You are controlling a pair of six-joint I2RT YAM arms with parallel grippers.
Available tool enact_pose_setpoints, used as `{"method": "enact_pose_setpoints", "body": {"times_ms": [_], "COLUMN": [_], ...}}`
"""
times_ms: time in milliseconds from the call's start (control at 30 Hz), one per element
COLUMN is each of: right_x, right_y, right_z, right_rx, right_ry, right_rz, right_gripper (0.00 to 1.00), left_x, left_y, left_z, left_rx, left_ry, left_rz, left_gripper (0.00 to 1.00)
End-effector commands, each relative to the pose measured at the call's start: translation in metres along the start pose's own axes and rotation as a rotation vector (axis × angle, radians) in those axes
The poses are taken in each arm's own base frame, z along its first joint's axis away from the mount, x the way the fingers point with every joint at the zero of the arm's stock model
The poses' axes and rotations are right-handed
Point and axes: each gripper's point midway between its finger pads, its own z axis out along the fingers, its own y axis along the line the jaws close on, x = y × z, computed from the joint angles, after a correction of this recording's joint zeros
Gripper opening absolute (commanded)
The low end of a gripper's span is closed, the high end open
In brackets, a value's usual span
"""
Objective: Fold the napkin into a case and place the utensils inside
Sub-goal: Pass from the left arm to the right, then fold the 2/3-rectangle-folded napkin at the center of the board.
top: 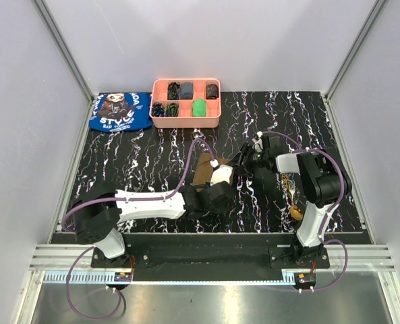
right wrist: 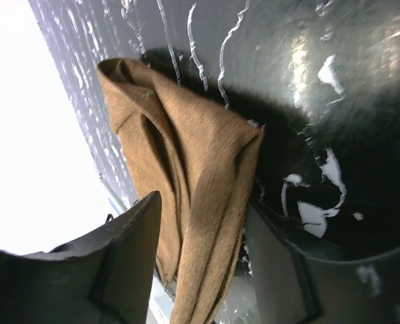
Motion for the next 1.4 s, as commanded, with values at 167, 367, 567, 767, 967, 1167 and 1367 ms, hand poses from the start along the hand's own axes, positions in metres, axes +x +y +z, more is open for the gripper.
{"method": "enact_pose_setpoints", "body": {"times_ms": [167, 367, 567, 767, 967, 1167, 1367], "right_x": [-0.016, -0.015, -0.012, -0.012, -0.014, -0.014, -0.009], "right_y": [0.001, 0.002, -0.002, -0.001, 0.003, 0.010, 0.032], "right_z": [0.003, 0.002, 0.004, 0.002, -0.001, -0.006, -0.008], "right_rx": [0.024, 0.032, 0.035, 0.045, 0.050, 0.049, 0.025], "right_ry": [-0.052, -0.043, -0.027, -0.030, -0.028, -0.032, -0.032], "right_rz": [-0.055, -0.072, -0.070, -0.073, -0.083, -0.090, -0.107], "right_gripper": [0.32, 0.15, 0.06, 0.00, 0.00, 0.00, 0.00], "left_x": [-0.011, -0.008, -0.059, -0.104, -0.112, -0.097, -0.075], "left_y": [-0.015, -0.019, -0.014, 0.037, 0.064, 0.081, 0.083], "left_z": [-0.009, -0.008, -0.044, -0.028, 0.035, 0.082, 0.109], "left_rx": [0.087, 0.112, 0.182, 0.144, 0.052, -0.014, -0.028], "left_ry": [-0.042, -0.022, -0.129, -0.175, -0.129, -0.080, -0.023], "left_rz": [-0.063, -0.036, -0.078, -0.226, -0.225, -0.237, -0.263], "left_gripper": [0.00, 0.21, 0.50, 0.24, 0.04, 0.02, 0.01]}}
